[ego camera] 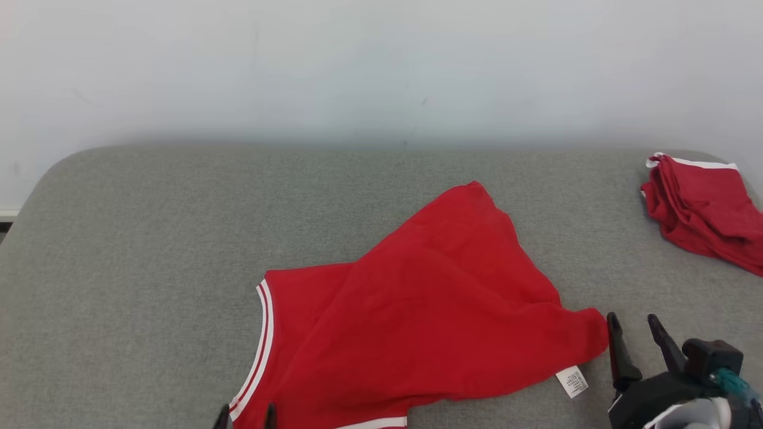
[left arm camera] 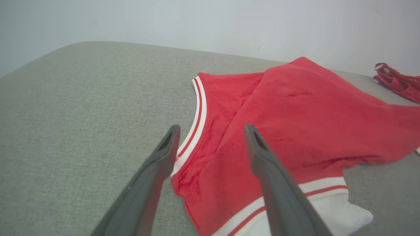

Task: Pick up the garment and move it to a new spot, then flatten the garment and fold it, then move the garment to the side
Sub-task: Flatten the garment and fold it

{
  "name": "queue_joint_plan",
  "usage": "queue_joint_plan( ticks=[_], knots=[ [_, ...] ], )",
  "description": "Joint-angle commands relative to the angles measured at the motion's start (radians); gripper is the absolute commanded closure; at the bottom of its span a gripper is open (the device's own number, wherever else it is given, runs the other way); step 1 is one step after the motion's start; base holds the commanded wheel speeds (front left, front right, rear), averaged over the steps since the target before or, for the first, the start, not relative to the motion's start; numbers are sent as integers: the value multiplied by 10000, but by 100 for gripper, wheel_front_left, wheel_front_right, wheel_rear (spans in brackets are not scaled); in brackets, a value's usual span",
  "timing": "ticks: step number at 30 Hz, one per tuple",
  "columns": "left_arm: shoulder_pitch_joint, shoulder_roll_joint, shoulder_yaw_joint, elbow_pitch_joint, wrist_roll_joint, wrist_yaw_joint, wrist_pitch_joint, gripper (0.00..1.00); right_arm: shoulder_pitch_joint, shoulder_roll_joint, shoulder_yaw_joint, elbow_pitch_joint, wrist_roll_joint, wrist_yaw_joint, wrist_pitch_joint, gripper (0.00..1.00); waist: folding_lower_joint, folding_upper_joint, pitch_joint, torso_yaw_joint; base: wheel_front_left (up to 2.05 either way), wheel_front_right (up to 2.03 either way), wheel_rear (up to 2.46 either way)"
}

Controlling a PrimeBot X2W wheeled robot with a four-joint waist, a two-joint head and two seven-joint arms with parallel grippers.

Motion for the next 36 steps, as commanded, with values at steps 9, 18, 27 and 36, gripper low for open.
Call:
queue_joint_plan(
  ticks=[9, 18, 27, 36],
  knots=[
    [953, -6, -539, 403, 185, -417, -30, 0, 1557, 798, -897, -1621, -413, 9, -17, 0, 0, 0, -94, -319, 0, 0, 0],
    [1348, -6, -694, 1253, -198, -621, -30, 0, 2032, 1201, -1215, -2041, -601, 9, -18, 0, 0, 0, -108, -466, 0, 0, 0],
    [724, -4, 340, 1436, -647, -532, -30, 0, 2163, 1396, -1126, -2488, -617, 9, -19, 0, 0, 0, -15, -631, 0, 0, 0],
    [-442, 152, 1408, 1945, -206, -686, -30, 0, 2029, 1467, -893, -2474, -660, 9, -19, 0, 0, 0, 129, -910, 0, 0, 0]
  ],
)
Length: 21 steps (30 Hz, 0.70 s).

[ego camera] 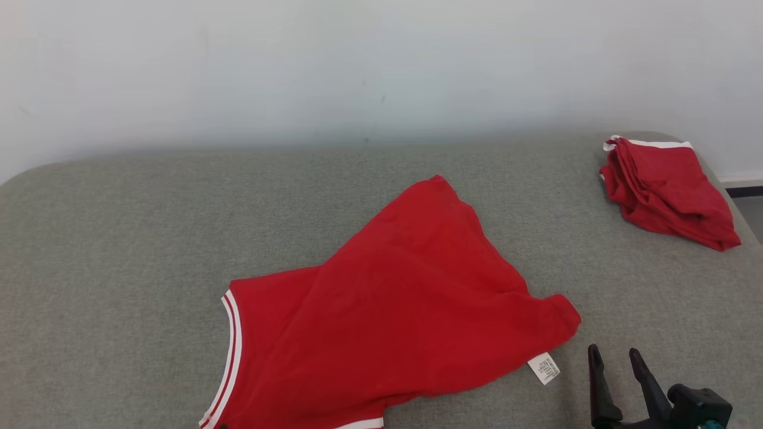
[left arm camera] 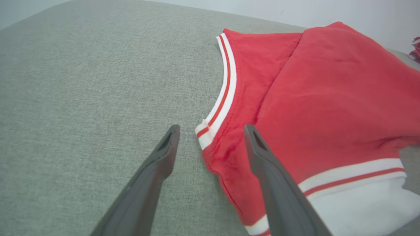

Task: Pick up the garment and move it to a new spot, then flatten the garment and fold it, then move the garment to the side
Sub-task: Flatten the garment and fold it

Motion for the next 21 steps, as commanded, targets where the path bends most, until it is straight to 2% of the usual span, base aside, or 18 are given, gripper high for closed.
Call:
queue_joint_plan(
  ticks=[1, 10, 11, 12, 21],
  knots=[
    [-276, 90, 152, 251, 100, -61, -30, 0, -63, 36, 70, 16, -63, 9, 2, 0, 0, 0, 70, -165, 0, 0, 0],
    [-963, 228, 274, 1604, -15, -134, -30, 2, -158, 3, 2, 39, 37, 9, 2, 0, 0, 0, 290, -472, 0, 0, 0],
    [-1050, 244, 232, 1653, -21, -135, -30, 45, -179, 4, -2, 34, 42, 9, 2, 0, 0, 0, 314, -486, 0, 0, 0],
    [-1112, 251, 139, 1711, -48, -137, -30, 100, -200, 4, -2, 34, 44, 9, 2, 0, 0, 0, 335, -497, 0, 0, 0],
    [-2144, 876, -328, 1547, -144, -145, -30, 100, -421, 39, 22, -29, -7, 9, 2, 0, 0, 0, 602, -627, 0, 0, 0]
  ],
)
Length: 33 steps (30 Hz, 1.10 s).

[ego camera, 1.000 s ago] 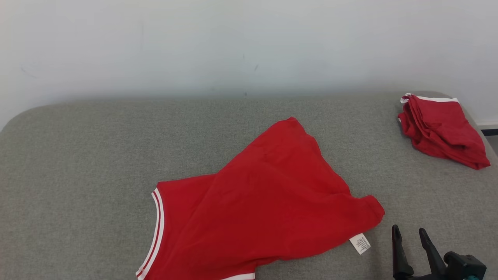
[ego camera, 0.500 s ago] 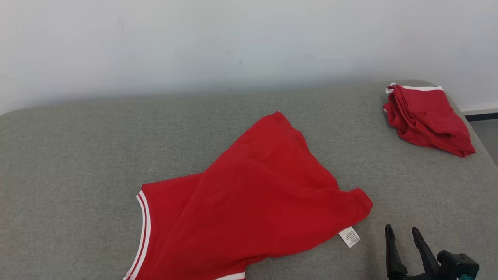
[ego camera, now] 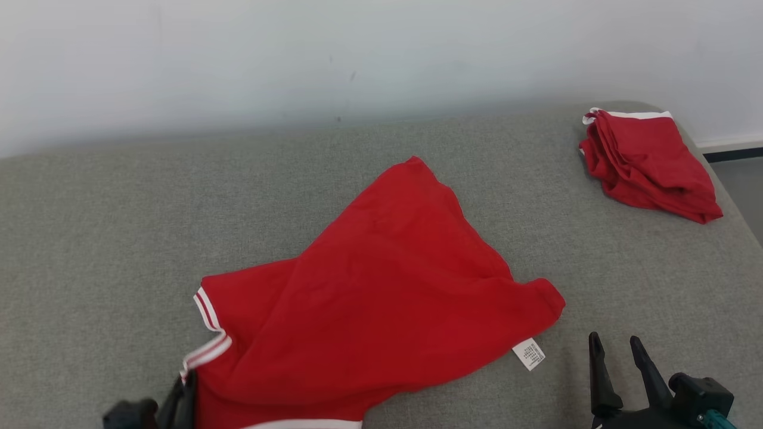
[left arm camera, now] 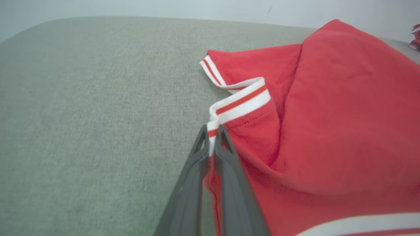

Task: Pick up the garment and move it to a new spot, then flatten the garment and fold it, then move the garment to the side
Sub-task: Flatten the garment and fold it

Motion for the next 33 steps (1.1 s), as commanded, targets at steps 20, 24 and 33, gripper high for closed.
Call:
queue_joint_plan(
  ticks=[20, 24, 33],
  knots=[
    [-2522, 1219, -437, 643, -243, -1, -30, 61, -396, 136, 23, 56, -88, 9, 2, 0, 0, -1, 384, -667, 0, 0, 0],
    [-2140, 1011, -247, 445, -192, -1, -30, 0, -330, 133, -88, 68, -86, 9, 2, 0, 0, -1, 289, -491, 0, 0, 0],
    [-561, 239, 494, -1222, 11, 1, -30, 0, -35, 206, -151, 15, -1, 9, 3, 0, 0, -1, -22, -1, 0, 0, 0]
  ],
)
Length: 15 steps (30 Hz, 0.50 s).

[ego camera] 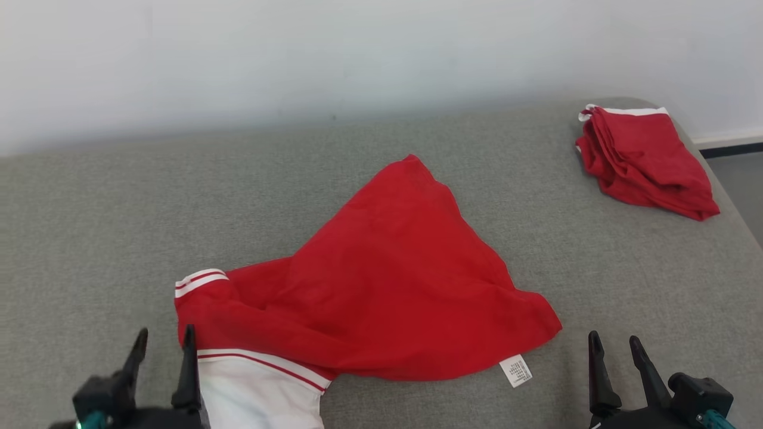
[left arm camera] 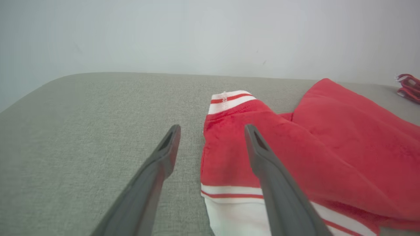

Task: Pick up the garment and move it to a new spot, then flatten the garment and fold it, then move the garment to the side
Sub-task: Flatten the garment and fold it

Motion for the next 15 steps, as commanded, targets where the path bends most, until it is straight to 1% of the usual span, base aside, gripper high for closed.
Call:
queue_joint_plan(
  ticks=[1, 3, 6, 12, 15],
  knots=[
    [205, -35, 79, -97, 41, 16, -30, 0, 103, 29, 2, -35, 10, 9, 3, 0, -1, -1, -128, 148, 0, 0, 0],
    [735, -301, 143, -429, 63, 14, -30, 0, 185, 59, -16, -44, 12, 9, 3, 0, -1, -1, -190, 242, 0, 0, 0],
    [1425, -539, -81, -625, 119, 14, -30, 0, 235, 63, -31, -46, 9, 9, 3, 0, -1, -1, -259, 353, 0, 0, 0],
    [2223, -759, -776, -250, -174, 14, -30, 0, 208, 63, -23, 23, -1, 9, 3, 0, -1, -1, -297, 440, 0, 0, 0],
    [2233, -817, -864, 9, -280, 14, -30, 0, 196, 61, 28, 68, 16, 9, 3, 0, -1, -1, -320, 444, 0, 0, 0]
  ],
)
